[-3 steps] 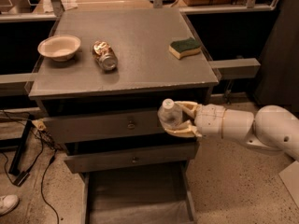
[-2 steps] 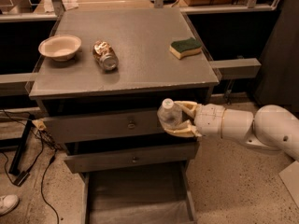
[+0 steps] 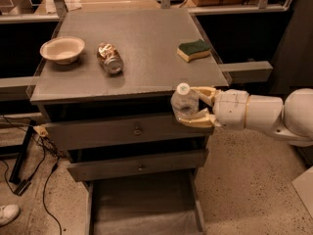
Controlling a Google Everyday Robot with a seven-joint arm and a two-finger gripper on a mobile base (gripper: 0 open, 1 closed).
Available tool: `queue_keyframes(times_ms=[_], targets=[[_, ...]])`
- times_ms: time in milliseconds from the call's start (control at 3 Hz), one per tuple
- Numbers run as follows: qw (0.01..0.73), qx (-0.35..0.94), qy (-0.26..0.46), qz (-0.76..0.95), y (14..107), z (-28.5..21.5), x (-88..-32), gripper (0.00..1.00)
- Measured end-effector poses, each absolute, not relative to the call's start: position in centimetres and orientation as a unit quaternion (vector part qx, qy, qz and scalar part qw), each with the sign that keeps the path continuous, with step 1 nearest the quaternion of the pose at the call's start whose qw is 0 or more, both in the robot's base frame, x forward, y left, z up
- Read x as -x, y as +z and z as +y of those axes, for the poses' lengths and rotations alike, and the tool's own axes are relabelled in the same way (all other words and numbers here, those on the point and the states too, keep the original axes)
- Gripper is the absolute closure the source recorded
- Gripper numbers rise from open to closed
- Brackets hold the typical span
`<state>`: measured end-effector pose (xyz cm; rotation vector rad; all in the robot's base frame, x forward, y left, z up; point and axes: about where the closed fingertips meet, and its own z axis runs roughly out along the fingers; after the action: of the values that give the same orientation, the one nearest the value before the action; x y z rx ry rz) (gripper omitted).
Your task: Pick blue plastic bottle from bottom drawer and place on counter
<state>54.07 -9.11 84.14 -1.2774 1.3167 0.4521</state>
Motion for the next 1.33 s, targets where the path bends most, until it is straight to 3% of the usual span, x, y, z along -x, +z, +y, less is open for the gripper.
queue_keyframes(times_ms=[1333], targets=[[0.593, 0.554, 0.185, 0.555, 88.7, -9.9, -56.0, 1.00]])
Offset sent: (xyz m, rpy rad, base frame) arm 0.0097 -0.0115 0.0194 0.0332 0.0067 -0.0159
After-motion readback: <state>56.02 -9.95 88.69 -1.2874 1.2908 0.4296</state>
